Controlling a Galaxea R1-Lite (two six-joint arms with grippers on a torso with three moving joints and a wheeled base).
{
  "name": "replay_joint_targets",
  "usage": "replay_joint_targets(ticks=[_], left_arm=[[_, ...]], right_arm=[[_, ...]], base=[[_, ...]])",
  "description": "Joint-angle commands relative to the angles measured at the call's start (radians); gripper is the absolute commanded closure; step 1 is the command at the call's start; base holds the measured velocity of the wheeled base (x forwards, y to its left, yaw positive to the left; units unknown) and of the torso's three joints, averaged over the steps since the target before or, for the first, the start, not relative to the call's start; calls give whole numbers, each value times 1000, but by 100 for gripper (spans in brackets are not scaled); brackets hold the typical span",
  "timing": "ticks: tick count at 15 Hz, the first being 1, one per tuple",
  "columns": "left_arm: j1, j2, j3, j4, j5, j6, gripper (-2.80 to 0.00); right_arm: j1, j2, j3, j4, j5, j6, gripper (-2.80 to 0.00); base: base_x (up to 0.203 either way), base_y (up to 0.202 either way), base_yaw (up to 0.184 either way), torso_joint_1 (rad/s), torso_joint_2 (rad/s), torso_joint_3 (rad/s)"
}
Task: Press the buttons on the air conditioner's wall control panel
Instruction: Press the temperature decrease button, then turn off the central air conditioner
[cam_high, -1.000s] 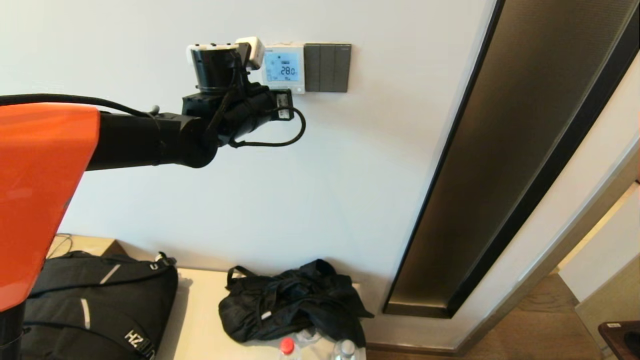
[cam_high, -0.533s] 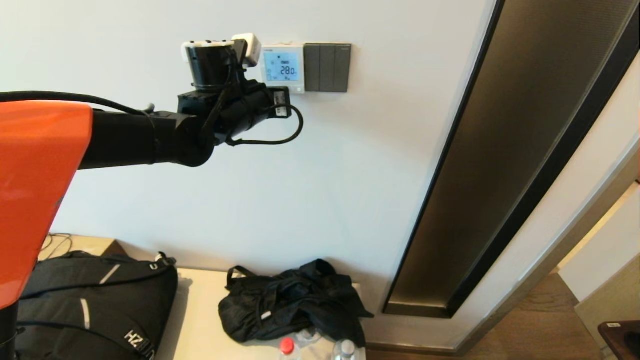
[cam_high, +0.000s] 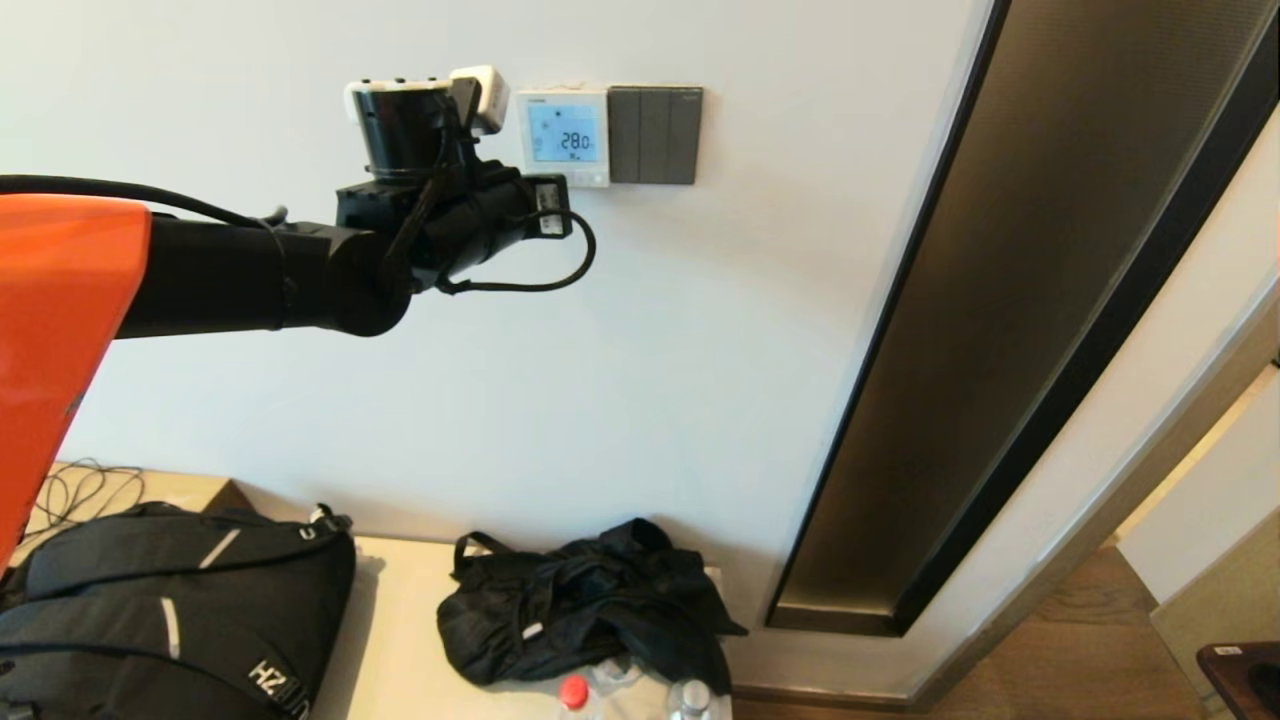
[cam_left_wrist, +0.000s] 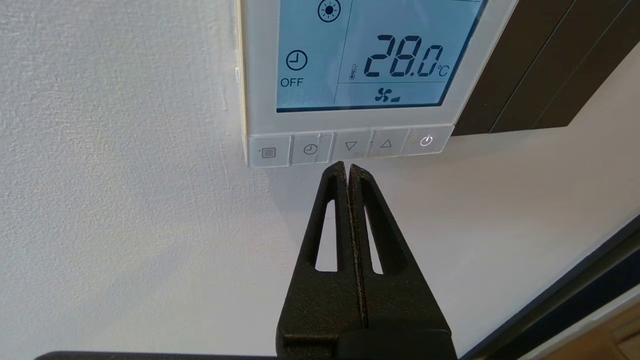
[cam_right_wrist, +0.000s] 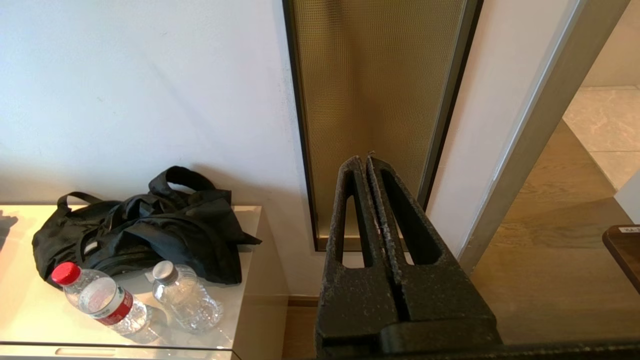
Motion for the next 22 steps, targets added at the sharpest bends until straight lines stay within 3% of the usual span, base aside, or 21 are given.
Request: replay_joint_targets(ticks=[1,7,11,14,17,22], left_arm=[[-2,1,-6,-2,0,0,0],[-2,-2,5,-3,0,-3,0],[0,-101,118,-4,1,-5,0],[9,-219,275,-20,0,-8,0],[35,-346,502,-149,1,2,0],[166,-581,844,-257,-7,6,0]], right_arm=[[0,2,0,0,0,0,0],[0,2,0,0,0,0,0],[0,2,0,0,0,0,0],[0,2,0,0,0,0,0],[0,2,0,0,0,0,0],[0,2,0,0,0,0,0]], base=[[0,0,0,0,0,0],[0,0,0,0,0,0],[0,0,0,0,0,0],[0,0,0,0,0,0],[0,0,0,0,0,0],[0,0,0,0,0,0]])
